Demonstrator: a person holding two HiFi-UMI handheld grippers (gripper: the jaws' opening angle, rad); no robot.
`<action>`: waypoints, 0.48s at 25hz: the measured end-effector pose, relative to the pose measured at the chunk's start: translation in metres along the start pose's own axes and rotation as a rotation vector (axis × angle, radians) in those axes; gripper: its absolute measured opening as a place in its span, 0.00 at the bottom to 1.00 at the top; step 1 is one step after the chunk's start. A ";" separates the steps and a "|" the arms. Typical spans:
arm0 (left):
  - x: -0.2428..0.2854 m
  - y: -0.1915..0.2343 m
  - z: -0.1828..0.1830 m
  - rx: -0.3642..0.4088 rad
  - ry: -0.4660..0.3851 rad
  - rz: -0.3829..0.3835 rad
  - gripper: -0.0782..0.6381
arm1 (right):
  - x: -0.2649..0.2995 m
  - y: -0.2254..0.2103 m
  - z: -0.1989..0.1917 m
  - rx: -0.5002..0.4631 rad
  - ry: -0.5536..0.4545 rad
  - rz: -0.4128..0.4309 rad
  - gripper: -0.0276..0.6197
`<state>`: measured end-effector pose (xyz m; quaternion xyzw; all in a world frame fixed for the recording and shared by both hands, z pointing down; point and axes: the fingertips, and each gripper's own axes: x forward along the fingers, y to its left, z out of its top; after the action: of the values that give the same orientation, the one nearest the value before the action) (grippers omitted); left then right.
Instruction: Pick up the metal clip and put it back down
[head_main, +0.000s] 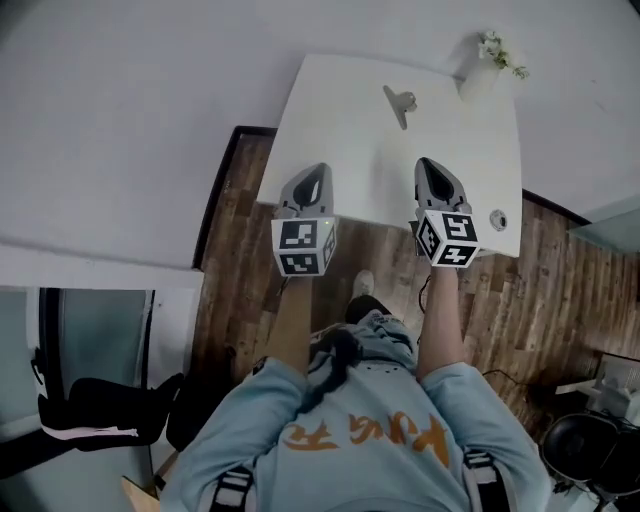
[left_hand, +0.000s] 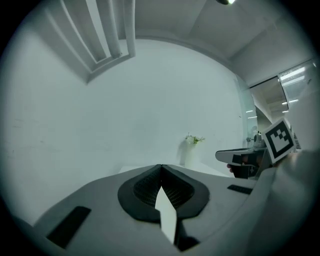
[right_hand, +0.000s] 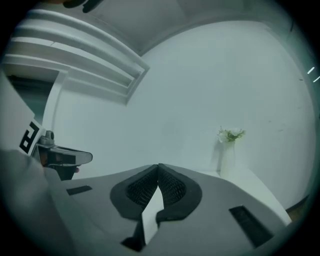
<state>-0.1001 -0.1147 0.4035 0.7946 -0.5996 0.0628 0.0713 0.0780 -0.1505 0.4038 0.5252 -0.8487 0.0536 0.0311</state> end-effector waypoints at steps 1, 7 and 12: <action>0.014 -0.001 0.003 -0.002 0.005 0.003 0.14 | 0.006 -0.021 0.000 0.023 0.008 -0.020 0.06; 0.071 -0.014 0.014 -0.016 0.033 -0.046 0.14 | 0.030 -0.083 0.014 0.102 -0.027 -0.075 0.06; 0.097 -0.019 0.014 0.006 0.054 -0.069 0.14 | 0.049 -0.076 0.016 0.093 -0.037 -0.028 0.06</action>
<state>-0.0553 -0.2040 0.4073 0.8130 -0.5696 0.0834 0.0873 0.1242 -0.2295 0.3977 0.5387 -0.8384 0.0826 -0.0083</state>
